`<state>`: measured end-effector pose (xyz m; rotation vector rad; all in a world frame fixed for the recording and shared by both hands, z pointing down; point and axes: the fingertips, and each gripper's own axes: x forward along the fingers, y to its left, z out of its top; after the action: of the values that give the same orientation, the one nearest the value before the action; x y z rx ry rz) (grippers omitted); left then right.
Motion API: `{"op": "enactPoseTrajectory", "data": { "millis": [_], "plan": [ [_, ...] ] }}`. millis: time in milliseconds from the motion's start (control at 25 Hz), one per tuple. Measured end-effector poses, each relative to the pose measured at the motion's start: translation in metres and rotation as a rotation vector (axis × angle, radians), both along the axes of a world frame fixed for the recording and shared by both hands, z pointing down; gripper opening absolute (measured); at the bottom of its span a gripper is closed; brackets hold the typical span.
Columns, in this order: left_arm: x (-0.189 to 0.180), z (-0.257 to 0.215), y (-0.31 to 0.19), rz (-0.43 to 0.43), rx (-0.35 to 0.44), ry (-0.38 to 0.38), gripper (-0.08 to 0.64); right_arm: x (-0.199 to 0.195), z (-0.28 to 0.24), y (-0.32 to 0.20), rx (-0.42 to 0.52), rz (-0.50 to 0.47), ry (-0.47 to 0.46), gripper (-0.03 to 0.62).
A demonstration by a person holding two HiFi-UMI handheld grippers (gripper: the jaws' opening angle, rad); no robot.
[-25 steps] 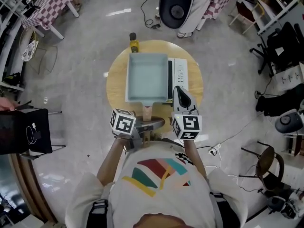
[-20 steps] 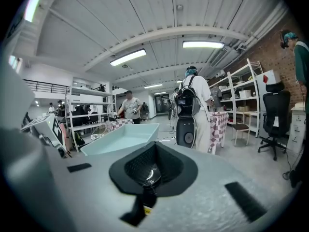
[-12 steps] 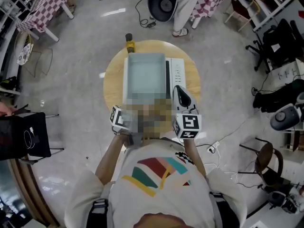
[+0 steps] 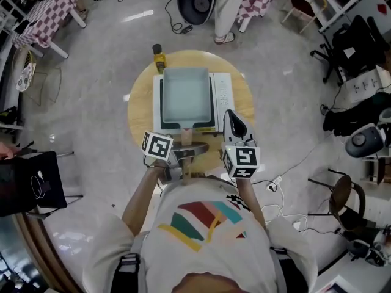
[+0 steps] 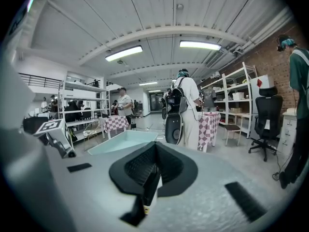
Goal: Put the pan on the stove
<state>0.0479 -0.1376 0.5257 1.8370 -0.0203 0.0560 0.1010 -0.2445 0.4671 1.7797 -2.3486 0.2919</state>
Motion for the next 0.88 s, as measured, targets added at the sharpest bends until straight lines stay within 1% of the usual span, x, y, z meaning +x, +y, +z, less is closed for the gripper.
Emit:
{"op": "enactPoseTrajectory", "data": {
  "millis": [400,600,760,880],
  "plan": [
    [-0.001,0.020,0.001,0.021,-0.029,-0.015,0.025,0.011,0.009,0.008,-0.022,0.042,0.022,-0.005],
    [0.002,0.029,0.000,0.024,-0.051,-0.022,0.025,0.017,0.014,0.012,-0.060,0.042,0.032,-0.005],
    [0.002,0.035,0.002,0.022,-0.060,-0.025,0.025,0.018,0.009,0.012,-0.032,0.045,0.052,-0.005],
    [0.003,0.037,0.001,0.005,-0.072,-0.017,0.025,0.019,0.011,0.014,-0.037,0.048,0.064,-0.005]
  ]
}}
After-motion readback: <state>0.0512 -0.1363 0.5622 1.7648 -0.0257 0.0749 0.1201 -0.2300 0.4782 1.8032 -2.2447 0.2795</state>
